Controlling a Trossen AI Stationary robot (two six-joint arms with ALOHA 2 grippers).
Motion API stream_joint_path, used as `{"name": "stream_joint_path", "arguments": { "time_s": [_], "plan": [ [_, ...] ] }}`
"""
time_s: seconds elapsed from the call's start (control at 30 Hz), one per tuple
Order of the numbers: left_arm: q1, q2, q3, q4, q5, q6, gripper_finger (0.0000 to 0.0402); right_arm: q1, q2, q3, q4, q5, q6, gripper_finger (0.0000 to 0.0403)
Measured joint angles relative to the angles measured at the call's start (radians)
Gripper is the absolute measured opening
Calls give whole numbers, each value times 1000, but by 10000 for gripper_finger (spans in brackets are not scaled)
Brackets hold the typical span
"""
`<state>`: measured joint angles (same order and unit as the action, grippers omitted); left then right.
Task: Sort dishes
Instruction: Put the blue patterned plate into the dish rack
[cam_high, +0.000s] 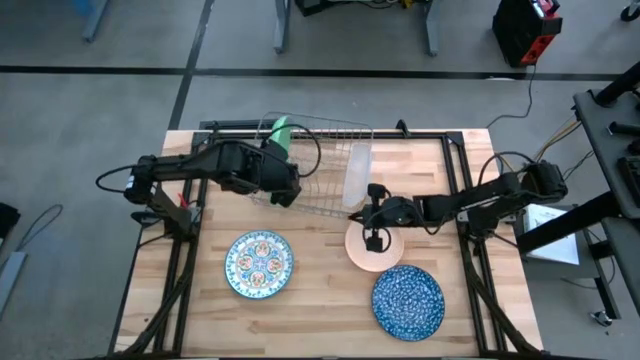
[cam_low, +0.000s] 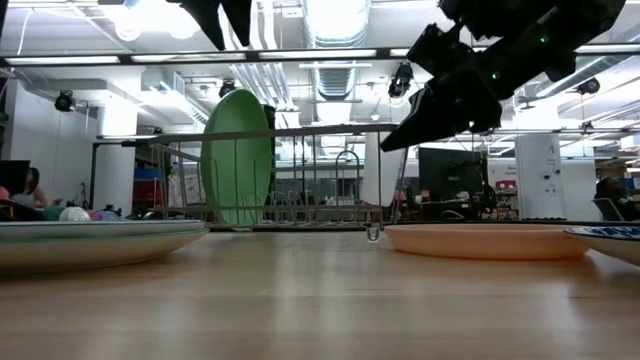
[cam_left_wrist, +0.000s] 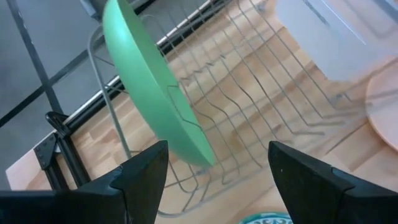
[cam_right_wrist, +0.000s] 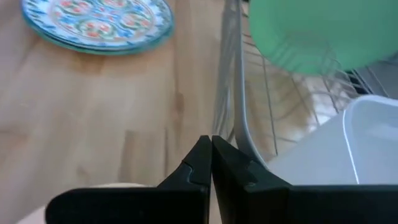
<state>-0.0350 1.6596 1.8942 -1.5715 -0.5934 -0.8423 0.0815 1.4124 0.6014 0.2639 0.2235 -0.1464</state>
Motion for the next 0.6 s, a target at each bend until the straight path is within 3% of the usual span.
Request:
{"name": "stream_joint_path", "arguments": {
  "time_s": [0.13, 0.6],
  "plan": [
    [-27, 0, -14, 0, 0, -31, 265, -27, -3, -1, -38, 41, -1, 0],
    [-129, 0, -16, 0, 0, -75, 265, -128, -6, -13, -55, 40, -9, 0]
  ]
}}
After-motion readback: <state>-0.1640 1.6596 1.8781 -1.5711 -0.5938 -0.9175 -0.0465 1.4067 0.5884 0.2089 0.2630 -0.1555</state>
